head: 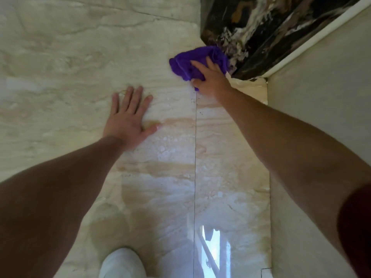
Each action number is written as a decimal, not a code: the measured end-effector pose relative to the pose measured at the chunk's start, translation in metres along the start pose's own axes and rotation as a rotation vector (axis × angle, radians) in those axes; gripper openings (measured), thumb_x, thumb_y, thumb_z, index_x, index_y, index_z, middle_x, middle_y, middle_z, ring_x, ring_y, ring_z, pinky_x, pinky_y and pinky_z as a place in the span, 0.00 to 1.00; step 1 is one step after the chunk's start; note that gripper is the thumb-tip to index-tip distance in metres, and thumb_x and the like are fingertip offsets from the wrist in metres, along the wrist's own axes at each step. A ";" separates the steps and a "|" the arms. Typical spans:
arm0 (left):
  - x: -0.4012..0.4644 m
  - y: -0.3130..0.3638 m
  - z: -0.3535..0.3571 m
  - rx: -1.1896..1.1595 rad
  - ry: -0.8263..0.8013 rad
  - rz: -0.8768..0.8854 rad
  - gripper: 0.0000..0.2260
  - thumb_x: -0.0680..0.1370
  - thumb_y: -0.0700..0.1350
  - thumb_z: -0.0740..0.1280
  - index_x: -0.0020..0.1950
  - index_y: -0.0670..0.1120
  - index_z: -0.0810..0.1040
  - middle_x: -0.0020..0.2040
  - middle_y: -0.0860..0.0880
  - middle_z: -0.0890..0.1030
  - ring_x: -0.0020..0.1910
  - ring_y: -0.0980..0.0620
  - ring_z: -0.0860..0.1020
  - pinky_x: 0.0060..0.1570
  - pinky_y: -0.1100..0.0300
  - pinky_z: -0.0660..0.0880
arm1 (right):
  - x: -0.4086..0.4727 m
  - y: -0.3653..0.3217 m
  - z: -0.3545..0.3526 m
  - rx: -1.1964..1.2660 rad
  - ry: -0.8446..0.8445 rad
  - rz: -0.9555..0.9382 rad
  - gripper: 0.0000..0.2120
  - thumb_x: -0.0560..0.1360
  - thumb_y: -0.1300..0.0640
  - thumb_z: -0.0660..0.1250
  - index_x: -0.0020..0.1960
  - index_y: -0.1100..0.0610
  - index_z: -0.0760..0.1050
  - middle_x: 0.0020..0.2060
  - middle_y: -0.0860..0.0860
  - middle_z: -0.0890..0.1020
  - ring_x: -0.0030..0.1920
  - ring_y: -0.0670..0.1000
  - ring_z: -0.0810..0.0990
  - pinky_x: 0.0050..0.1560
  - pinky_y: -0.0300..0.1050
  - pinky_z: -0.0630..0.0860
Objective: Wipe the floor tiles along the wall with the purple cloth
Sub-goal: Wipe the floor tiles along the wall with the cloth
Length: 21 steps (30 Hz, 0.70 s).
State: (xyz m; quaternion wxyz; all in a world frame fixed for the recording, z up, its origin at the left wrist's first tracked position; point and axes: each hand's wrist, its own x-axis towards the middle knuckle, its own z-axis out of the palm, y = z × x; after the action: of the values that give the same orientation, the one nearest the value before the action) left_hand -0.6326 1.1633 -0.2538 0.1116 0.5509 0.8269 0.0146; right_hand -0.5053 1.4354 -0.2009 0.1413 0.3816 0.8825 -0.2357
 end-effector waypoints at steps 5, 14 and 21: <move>0.004 0.000 -0.009 -0.050 -0.097 -0.009 0.43 0.75 0.76 0.45 0.83 0.53 0.44 0.84 0.47 0.39 0.82 0.44 0.37 0.78 0.37 0.40 | 0.053 -0.023 -0.021 -0.070 -0.067 -0.024 0.33 0.80 0.44 0.64 0.81 0.38 0.52 0.83 0.52 0.46 0.81 0.62 0.54 0.79 0.56 0.56; 0.010 0.013 -0.031 0.038 -0.317 -0.075 0.41 0.78 0.72 0.48 0.82 0.52 0.36 0.81 0.46 0.30 0.79 0.43 0.30 0.76 0.35 0.38 | -0.017 0.006 0.007 -0.155 0.181 -0.007 0.28 0.79 0.45 0.61 0.78 0.43 0.62 0.80 0.55 0.60 0.77 0.62 0.63 0.75 0.58 0.62; 0.014 0.016 -0.039 0.040 -0.396 -0.081 0.42 0.78 0.71 0.49 0.81 0.51 0.34 0.80 0.45 0.29 0.79 0.41 0.30 0.75 0.32 0.39 | -0.116 0.089 0.011 -0.244 0.212 0.238 0.28 0.75 0.42 0.62 0.74 0.47 0.67 0.69 0.61 0.71 0.68 0.66 0.69 0.64 0.61 0.73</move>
State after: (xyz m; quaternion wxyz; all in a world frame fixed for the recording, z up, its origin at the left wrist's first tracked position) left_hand -0.6309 1.1863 -0.2162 0.2614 0.5115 0.8105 -0.1149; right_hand -0.3612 1.4123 -0.1882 0.1197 0.4859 0.8632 -0.0671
